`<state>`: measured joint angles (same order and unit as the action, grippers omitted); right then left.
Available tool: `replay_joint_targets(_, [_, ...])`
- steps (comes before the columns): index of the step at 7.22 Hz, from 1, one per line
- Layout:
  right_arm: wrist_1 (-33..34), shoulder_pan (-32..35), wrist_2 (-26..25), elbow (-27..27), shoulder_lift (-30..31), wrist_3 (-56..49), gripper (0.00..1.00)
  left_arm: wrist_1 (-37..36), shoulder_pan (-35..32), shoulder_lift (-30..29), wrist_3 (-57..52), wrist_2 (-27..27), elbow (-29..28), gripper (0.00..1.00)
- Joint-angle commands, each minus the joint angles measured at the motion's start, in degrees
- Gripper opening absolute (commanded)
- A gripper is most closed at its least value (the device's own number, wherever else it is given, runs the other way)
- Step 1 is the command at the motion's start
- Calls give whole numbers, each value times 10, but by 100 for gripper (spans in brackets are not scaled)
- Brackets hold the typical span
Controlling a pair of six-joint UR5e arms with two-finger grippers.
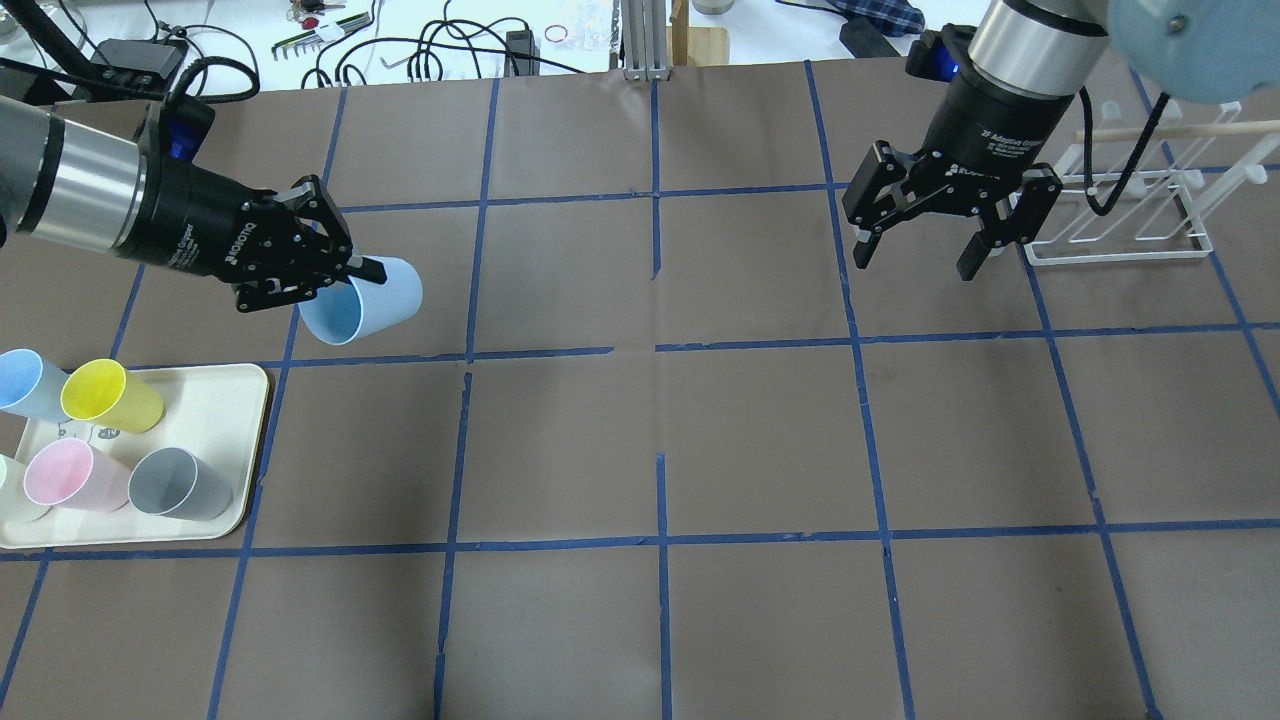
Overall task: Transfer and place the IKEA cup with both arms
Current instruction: 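Carry the cup toward the tray with the left gripper while the right gripper withdraws, then lower the cup onto the white tray beside the yellow cup with the left gripper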
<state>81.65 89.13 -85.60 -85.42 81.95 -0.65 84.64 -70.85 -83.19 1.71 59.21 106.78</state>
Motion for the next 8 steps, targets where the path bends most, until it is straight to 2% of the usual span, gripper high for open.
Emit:
replay_joint_targets(1, [129,67,-110,0,-1,30,100,-8,5,-28,-118,194,-4,0])
replay_joint_targets(2, [148,67,-108,-3,-4,35,100,-8,8,-36,-196,223,-6,0])
replay_joint_targets(3, [152,64,-102,-2,0,33,100,-8,23,-49,-229,269,-6,0])
replay_joint_targets(4, [156,57,-60,0,0,29,100,-10,36,-66,-280,307,-7,0])
replay_joint_targets(5, [152,44,-42,1,9,24,100,-39,54,-94,-321,339,-9,0])
replay_joint_targets(6, [146,36,-48,-5,33,24,100,-49,62,-127,-326,351,-30,0])
replay_joint_targets(8, [136,35,-55,-12,40,29,100,-46,63,-179,-333,382,-80,0])
